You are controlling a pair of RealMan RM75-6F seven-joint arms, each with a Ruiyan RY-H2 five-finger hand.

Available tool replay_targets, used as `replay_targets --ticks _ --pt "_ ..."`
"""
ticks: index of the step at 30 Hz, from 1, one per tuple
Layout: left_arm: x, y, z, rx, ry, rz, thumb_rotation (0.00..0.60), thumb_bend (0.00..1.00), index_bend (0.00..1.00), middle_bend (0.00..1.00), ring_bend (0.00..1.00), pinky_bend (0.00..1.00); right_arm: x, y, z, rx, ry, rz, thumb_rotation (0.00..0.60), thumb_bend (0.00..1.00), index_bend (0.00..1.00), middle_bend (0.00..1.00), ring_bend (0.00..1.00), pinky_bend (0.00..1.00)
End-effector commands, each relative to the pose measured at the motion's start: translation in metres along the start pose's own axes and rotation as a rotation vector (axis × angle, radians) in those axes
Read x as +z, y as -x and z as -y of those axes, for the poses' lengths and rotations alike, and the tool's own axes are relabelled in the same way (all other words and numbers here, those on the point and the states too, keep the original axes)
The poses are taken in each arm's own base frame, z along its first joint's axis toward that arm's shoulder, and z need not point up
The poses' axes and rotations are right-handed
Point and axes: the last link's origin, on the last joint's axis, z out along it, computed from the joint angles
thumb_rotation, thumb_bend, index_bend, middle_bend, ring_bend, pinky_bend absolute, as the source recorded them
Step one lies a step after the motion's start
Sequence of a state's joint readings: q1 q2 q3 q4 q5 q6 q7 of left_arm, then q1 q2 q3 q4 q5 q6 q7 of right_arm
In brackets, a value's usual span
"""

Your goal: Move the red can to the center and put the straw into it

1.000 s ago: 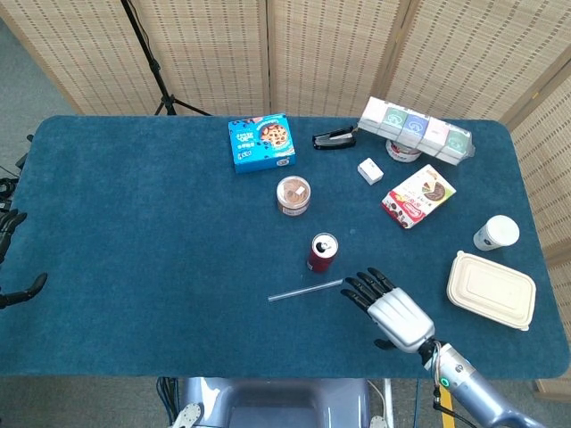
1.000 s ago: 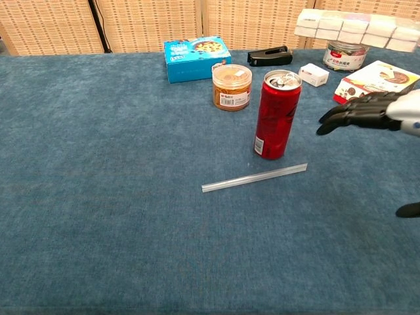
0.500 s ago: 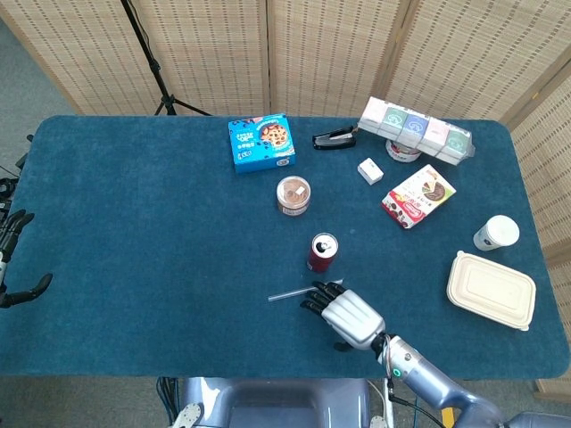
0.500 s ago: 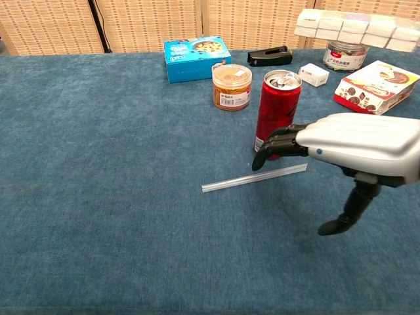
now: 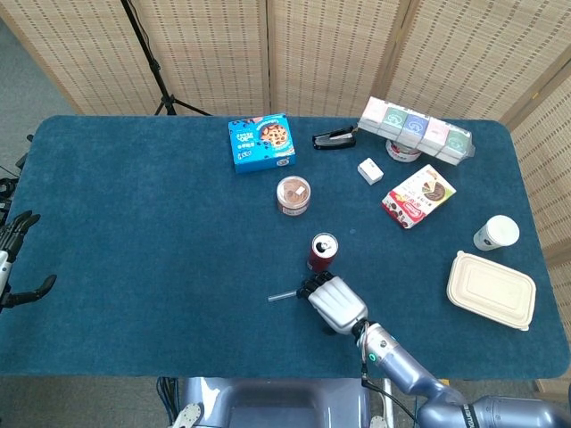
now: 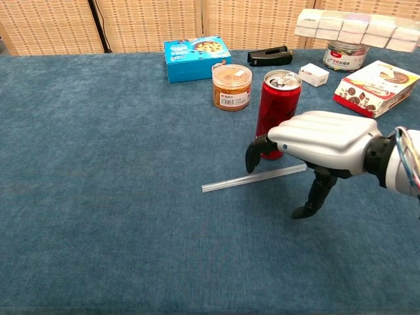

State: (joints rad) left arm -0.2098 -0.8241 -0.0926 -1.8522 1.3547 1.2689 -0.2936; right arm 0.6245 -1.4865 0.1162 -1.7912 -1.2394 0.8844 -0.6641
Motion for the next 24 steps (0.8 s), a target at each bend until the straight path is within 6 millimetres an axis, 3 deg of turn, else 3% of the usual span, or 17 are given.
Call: replay_targets --ticks 1,17,24 --pt "0.000 0.000 -0.001 0.000 0.006 0.006 0.600 0.30 0.00 0.00 0.00 0.00 0.006 -0.001 0.005 -0.014 0.052 -0.007 0.600 0.07 0.30 0.28 0.28 0.24" --pt "-0.001 0.002 -0.002 0.006 0.024 0.038 0.600 0.30 0.00 0.00 0.00 0.00 0.016 0.002 0.029 -0.036 0.158 0.000 0.600 0.07 0.31 0.34 0.42 0.30" --pt "-0.001 0.003 -0.003 0.005 0.032 0.046 0.600 0.30 0.00 0.00 0.00 0.00 0.022 0.007 0.028 -0.059 0.205 0.013 0.600 0.11 0.33 0.45 0.55 0.34"
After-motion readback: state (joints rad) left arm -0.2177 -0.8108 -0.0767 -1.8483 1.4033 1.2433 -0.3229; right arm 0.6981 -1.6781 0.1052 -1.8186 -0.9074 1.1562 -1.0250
